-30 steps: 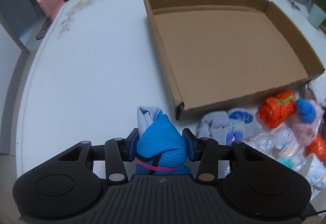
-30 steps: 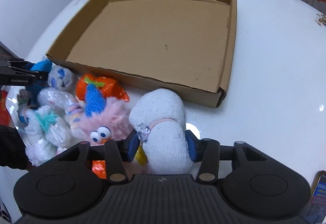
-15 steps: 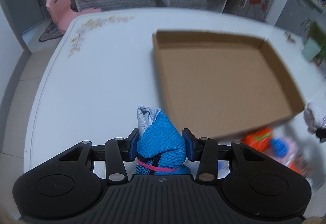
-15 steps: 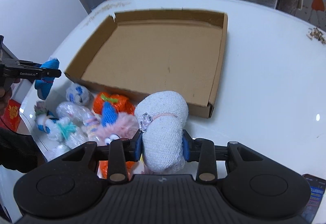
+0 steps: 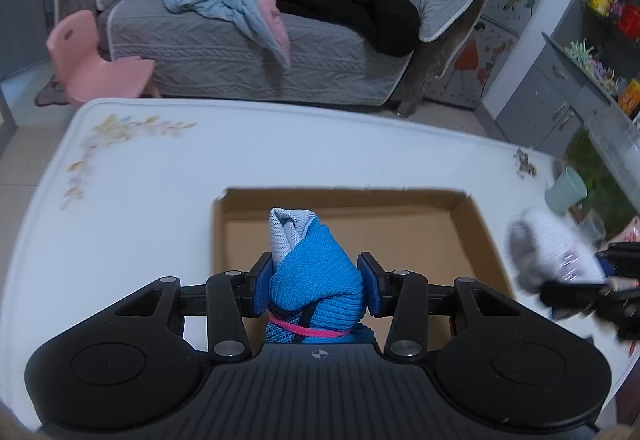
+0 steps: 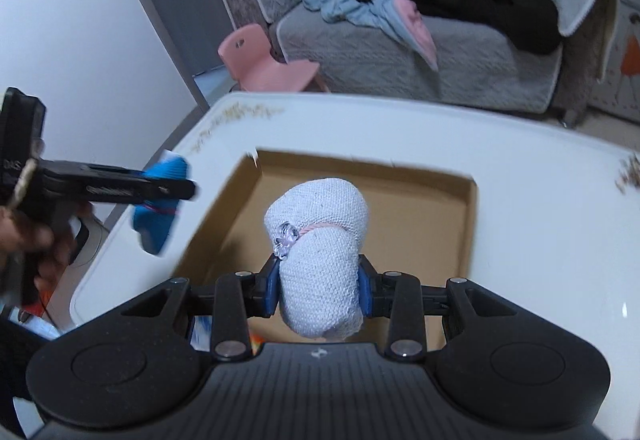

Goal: Organize objects
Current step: 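Carry both bundles into the cardboard tray and open both grippers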

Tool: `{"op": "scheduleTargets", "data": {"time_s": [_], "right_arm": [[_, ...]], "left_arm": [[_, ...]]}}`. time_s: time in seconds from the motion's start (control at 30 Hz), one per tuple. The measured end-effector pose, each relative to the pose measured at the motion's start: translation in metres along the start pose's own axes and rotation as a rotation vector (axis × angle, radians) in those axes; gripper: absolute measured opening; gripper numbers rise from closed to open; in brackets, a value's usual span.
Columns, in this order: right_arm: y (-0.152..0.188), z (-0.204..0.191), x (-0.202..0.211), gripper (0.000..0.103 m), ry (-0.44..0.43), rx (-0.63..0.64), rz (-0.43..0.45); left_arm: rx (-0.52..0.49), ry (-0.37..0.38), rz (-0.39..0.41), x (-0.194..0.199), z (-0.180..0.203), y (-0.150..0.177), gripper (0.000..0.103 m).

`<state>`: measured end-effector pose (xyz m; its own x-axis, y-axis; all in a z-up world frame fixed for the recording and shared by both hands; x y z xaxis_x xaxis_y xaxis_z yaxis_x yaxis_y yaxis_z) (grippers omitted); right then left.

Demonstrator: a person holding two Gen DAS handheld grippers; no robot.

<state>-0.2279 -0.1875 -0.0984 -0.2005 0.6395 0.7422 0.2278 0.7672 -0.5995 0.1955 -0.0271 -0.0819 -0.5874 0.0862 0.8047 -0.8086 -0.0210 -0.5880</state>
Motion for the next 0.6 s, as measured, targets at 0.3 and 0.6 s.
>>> {"op": "scheduleTargets", "data": {"time_s": [0.3, 0.6], "right_arm": [[-0.03, 0.027, -0.084, 0.034, 0.041, -0.038, -0.042], [-0.043, 0.039, -0.137, 0.034, 0.054, -0.087, -0.096]], "left_arm": [[-0.068, -0.047, 0.003, -0.074, 0.006, -0.007, 0.051], [-0.111, -0.116, -0.02, -0.109, -0.006, 0.008, 0.051]]}}
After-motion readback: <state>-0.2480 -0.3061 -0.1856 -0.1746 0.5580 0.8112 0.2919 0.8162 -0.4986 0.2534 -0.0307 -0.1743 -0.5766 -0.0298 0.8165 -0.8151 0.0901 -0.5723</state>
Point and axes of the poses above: each gripper's, at about its wrist camera, not at the fingertips, and x roughly against the way its jaws point, z to its right, y to its underside, the point moved 10 cm from there along -x, roughly the way its jaws point, and after that the axes turned 10 degrees about -y, right-handed, at the moved point
